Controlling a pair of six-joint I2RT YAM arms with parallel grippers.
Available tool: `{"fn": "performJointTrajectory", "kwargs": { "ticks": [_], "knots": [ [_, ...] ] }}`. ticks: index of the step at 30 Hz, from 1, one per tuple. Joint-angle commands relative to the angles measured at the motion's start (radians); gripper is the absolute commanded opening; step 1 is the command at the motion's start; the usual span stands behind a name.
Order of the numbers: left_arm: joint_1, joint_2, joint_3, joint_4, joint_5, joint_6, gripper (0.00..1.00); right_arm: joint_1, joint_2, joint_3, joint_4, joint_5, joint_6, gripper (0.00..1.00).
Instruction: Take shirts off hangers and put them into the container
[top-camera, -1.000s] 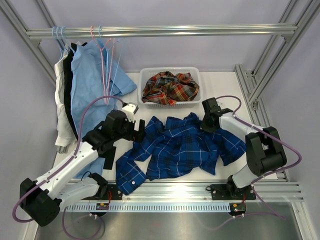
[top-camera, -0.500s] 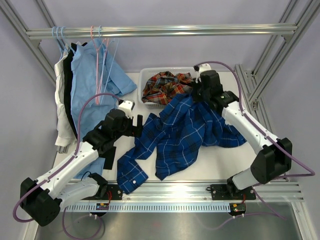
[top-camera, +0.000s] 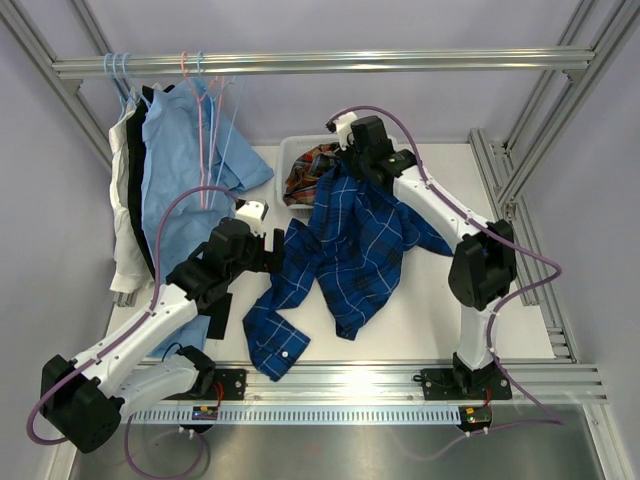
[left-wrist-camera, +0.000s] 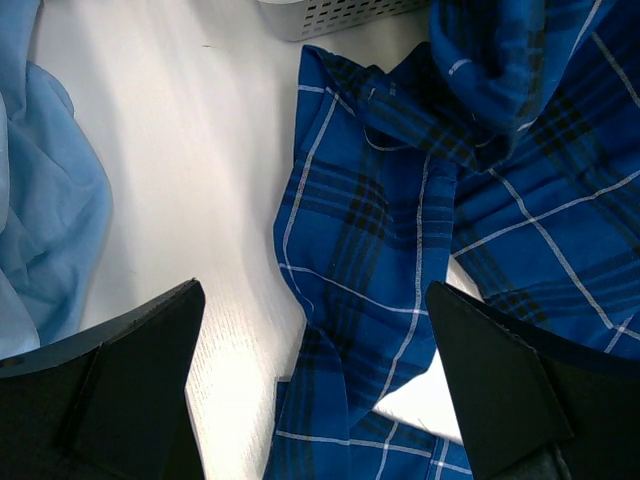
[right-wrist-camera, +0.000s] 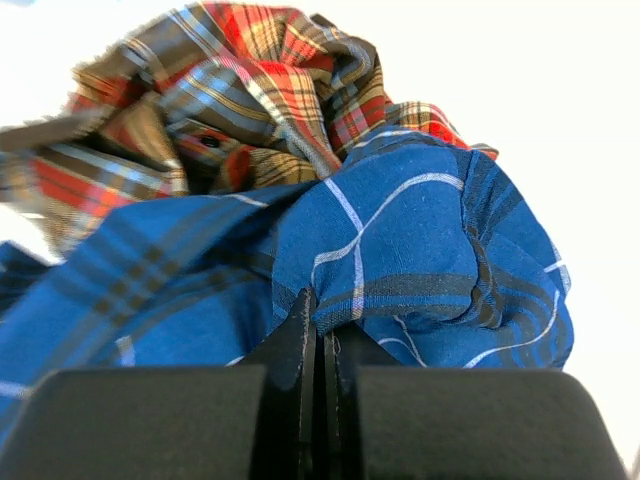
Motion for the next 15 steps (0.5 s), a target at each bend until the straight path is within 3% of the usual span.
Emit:
{"fn": "performJointTrajectory", "kwargs": {
  "ticks": [1, 10, 15],
  "knots": [
    [0.004, -0.009, -0.004, 0.062, -0.022, -0.003, 0.99, 0.023, 0.044, 0.071, 0.096, 0.096, -0.141, 0.0],
    [0.004, -0.006, -0.008, 0.069, -0.02, -0.004, 0.99, 0.052, 0.138, 0.107, 0.333, 0.247, -0.282, 0.0],
    [0.004, 0.002, -0.007, 0.069, -0.02, -0.004, 0.99, 0.054, 0.3, 0.271, 0.172, 0.145, -0.256, 0.0]
  ]
}}
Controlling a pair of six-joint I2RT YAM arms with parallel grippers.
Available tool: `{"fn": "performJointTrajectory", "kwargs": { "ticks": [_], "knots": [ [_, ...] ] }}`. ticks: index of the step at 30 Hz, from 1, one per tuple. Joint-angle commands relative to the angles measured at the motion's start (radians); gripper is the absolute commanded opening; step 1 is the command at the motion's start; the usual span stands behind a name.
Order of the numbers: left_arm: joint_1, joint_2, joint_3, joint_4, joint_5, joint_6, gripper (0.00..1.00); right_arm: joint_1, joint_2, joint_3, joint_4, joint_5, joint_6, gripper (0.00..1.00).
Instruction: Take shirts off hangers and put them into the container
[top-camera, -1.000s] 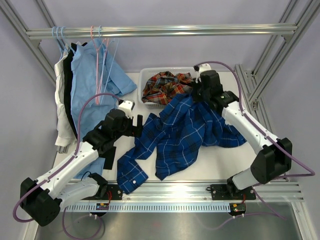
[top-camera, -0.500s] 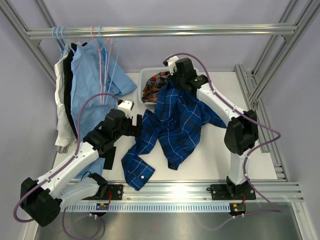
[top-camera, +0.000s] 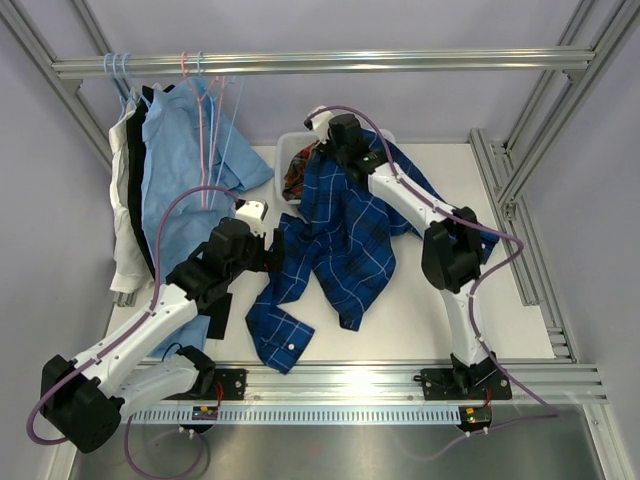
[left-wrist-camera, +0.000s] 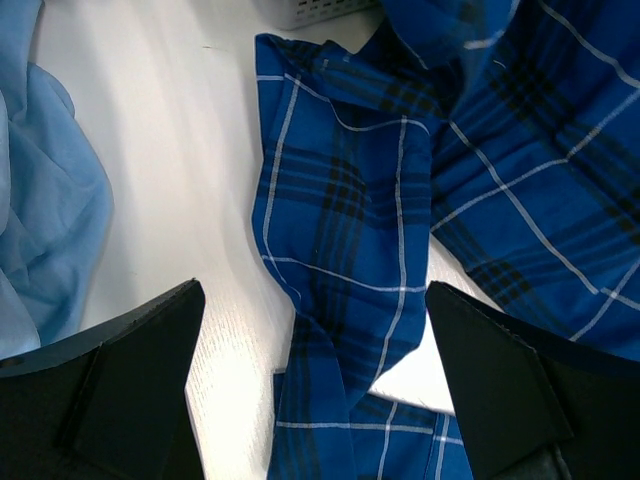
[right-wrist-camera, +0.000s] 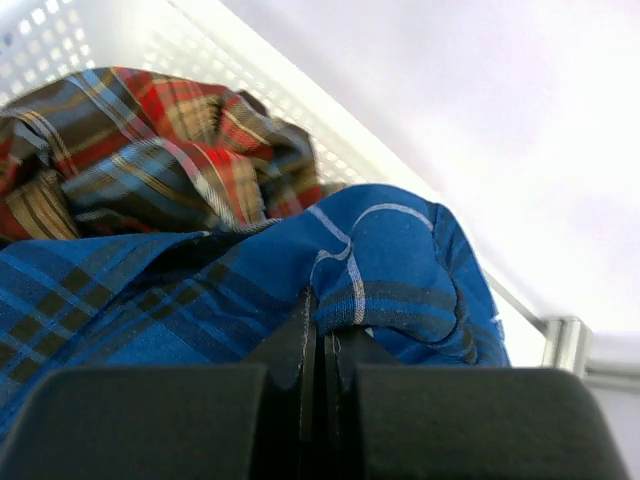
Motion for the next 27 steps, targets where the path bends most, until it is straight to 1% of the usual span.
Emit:
{"fn": "performJointTrajectory", "kwargs": {
  "ticks": [1, 4, 5, 6, 7, 9, 10, 15, 16, 18, 21, 22, 24, 25, 26, 27],
  "knots": [
    [0.002, 0.003, -0.007, 0.065, -0.02, -0.004, 0.99, 0.011, 0.115, 0.115, -0.071, -0.051, -0.013, 0.02],
    [0.002, 0.002, -0.01, 0.067, -0.021, -0.004, 0.99, 0.012, 0.158, 0.126, -0.146, -0.081, 0.054, 0.15],
    [0.002, 0.0, -0.01, 0.067, -0.02, -0.006, 0.99, 0.011, 0.158, 0.12, -0.16, -0.082, 0.089, 0.22],
    [0.002, -0.003, -0.012, 0.07, -0.018, -0.006, 0.99, 0.012, 0.154, 0.112, -0.171, -0.088, 0.103, 0.33],
    [0.002, -0.005, -0.016, 0.07, -0.017, -0.007, 0.99, 0.012, 0.14, 0.099, -0.174, -0.091, 0.115, 0.37],
    [0.002, -0.011, -0.016, 0.07, -0.015, -0.009, 0.99, 0.014, 0.077, 0.054, -0.168, -0.099, 0.151, 0.45],
    [0.002, -0.011, -0.016, 0.07, -0.015, -0.009, 0.99, 0.012, 0.03, 0.03, -0.168, -0.105, 0.158, 0.5],
    [0.002, -0.011, -0.008, 0.073, 0.005, -0.013, 0.99, 0.012, -0.057, -0.015, -0.222, -0.098, 0.214, 0.62],
    [0.002, -0.011, -0.007, 0.073, 0.008, -0.013, 0.99, 0.012, -0.082, -0.033, -0.219, -0.096, 0.223, 0.67],
    [0.002, -0.018, -0.005, 0.071, 0.011, -0.015, 0.99, 0.014, -0.119, -0.104, -0.213, -0.105, 0.261, 0.71],
    [0.002, -0.029, 0.002, 0.056, 0.011, -0.022, 0.99, 0.014, -0.231, -0.208, -0.191, -0.142, 0.335, 0.76],
    [0.002, -0.034, 0.008, 0.05, 0.009, -0.032, 0.99, 0.012, -0.295, -0.237, -0.177, -0.148, 0.352, 0.78],
    [0.002, -0.032, 0.025, 0.037, 0.014, -0.045, 0.99, 0.012, -0.363, -0.325, -0.162, -0.148, 0.416, 0.85],
    [0.002, -0.026, 0.028, 0.034, 0.02, -0.067, 0.99, 0.014, -0.426, -0.387, -0.156, -0.148, 0.462, 0.87],
    [0.002, -0.02, 0.031, 0.034, 0.026, -0.078, 0.99, 0.012, -0.454, -0.423, -0.153, -0.147, 0.486, 0.92],
    [0.001, -0.015, 0.033, 0.034, 0.032, -0.088, 0.99, 0.012, -0.486, -0.456, -0.148, -0.147, 0.513, 0.95]
  ]
}}
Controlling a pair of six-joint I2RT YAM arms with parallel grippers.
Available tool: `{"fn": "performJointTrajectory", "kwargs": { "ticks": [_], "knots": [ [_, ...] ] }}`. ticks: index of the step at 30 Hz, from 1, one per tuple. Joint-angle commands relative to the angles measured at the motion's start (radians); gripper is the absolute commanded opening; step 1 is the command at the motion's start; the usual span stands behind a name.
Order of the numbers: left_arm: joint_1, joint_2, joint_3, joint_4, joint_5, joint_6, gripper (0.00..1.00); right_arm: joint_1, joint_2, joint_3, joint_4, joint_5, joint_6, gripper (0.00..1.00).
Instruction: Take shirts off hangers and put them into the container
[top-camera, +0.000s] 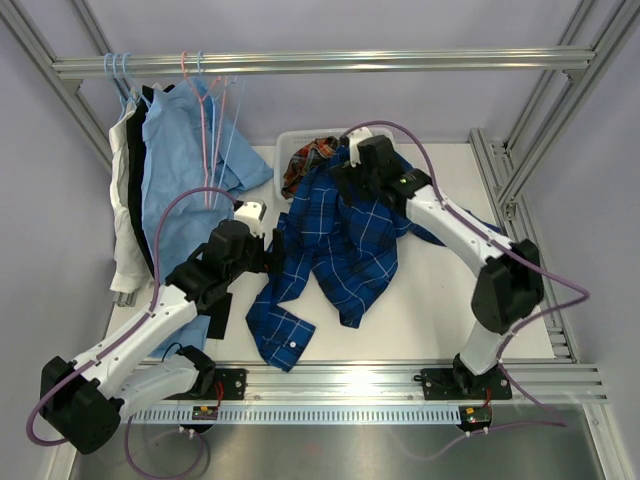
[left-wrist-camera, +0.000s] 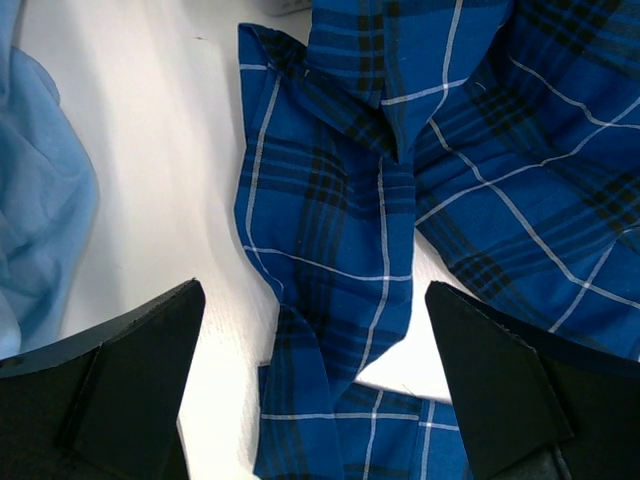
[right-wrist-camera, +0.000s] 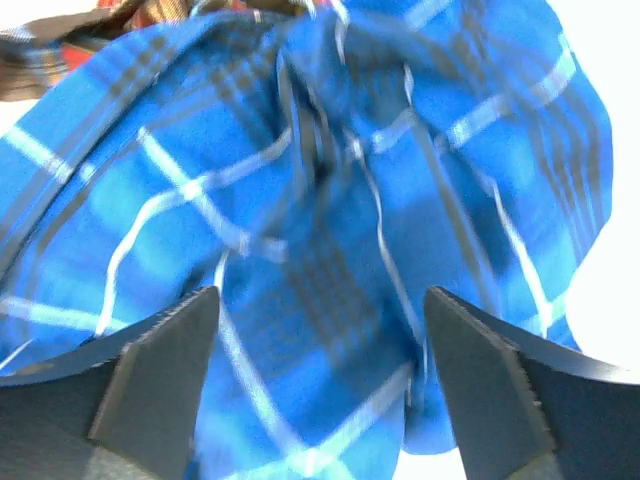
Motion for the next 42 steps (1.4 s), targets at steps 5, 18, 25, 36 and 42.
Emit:
{"fn": "performJointTrajectory", "kwargs": {
  "ticks": [5, 18, 25, 36, 42],
  "knots": [
    [-0.007, 0.034, 0.054, 0.037, 0.048, -0.106, 0.99, 0.012, -0.3, -0.325, 0.062, -0.052, 0.321, 0.99],
    [-0.011, 0.057, 0.058, 0.022, 0.044, -0.103, 0.99, 0.014, -0.325, -0.711, 0.206, -0.148, 0.512, 0.99],
    [-0.011, 0.046, 0.044, 0.013, 0.027, -0.097, 0.99, 0.014, -0.139, -0.705, 0.292, -0.157, 0.509, 0.86],
    [-0.011, 0.016, 0.022, -0.007, -0.002, -0.08, 0.99, 0.014, -0.268, -0.515, 0.136, -0.154, 0.322, 0.0],
    [-0.011, 0.005, 0.021, -0.013, -0.021, -0.066, 0.99, 0.014, -0.219, -0.213, 0.126, -0.056, 0.031, 0.0]
  ]
}}
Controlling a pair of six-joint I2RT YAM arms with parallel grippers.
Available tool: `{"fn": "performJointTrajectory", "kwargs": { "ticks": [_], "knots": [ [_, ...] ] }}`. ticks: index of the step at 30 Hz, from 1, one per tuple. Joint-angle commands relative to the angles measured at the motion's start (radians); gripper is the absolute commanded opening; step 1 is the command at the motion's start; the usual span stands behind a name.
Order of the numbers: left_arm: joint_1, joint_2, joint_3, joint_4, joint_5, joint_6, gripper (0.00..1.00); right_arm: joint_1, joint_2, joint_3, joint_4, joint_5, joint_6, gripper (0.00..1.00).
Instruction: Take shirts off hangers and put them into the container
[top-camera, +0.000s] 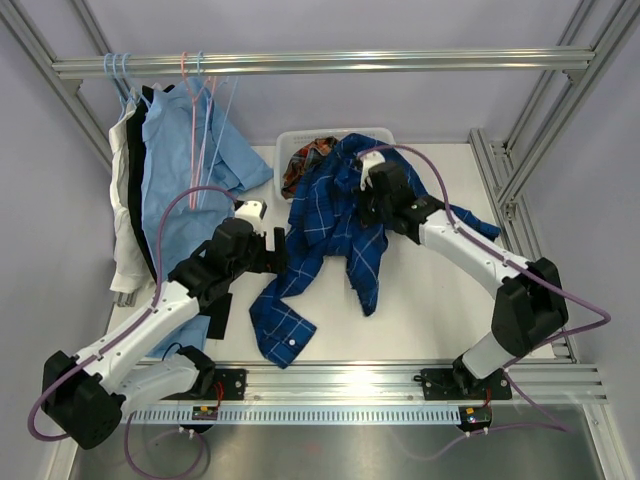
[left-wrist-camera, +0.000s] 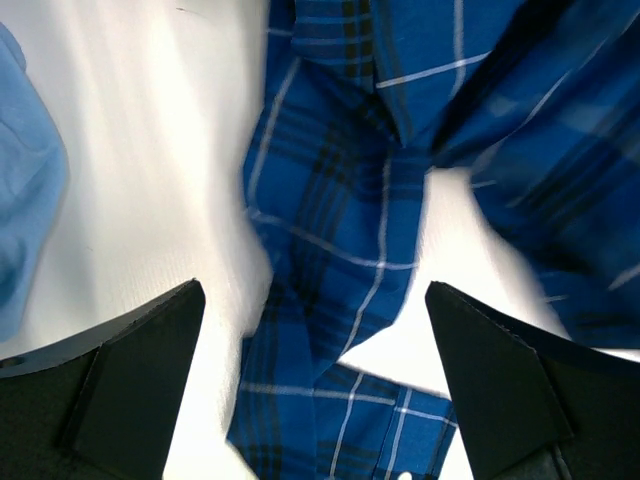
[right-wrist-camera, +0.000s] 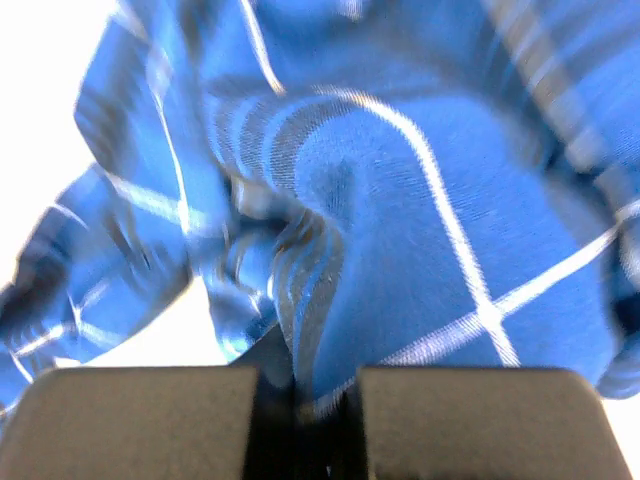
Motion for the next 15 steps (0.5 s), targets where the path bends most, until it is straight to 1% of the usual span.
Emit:
{"fn": "performJointTrajectory", "kwargs": {
  "ticks": [1, 3, 6, 8, 9, 11, 15],
  "knots": [
    [-0.003, -0.03, -0.007, 0.026, -0.033, 0.014, 0.99, 0.006, 0.015, 0.177, 0.03, 0.092, -0.235, 0.0],
    [-0.003, -0.036, -0.004, 0.021, -0.036, 0.015, 0.99, 0.006, 0.075, 0.262, 0.045, 0.109, -0.299, 0.0],
    [-0.002, -0.056, 0.002, -0.002, -0.04, 0.026, 0.99, 0.008, 0.147, 0.308, 0.117, 0.122, -0.361, 0.0],
    [-0.002, -0.08, 0.002, -0.011, -0.047, 0.035, 0.99, 0.006, 0.198, 0.375, 0.127, 0.129, -0.411, 0.0],
    [-0.002, -0.088, 0.0, -0.013, -0.05, 0.046, 0.99, 0.008, 0.251, 0.43, 0.124, 0.132, -0.439, 0.0],
    [-0.002, -0.105, -0.004, -0.013, -0.056, 0.054, 0.99, 0.008, 0.304, 0.477, 0.124, 0.155, -0.462, 0.0],
    [-0.002, -0.12, -0.022, 0.001, -0.056, 0.058, 0.99, 0.006, 0.429, 0.582, 0.176, 0.21, -0.487, 0.0]
  ]
}}
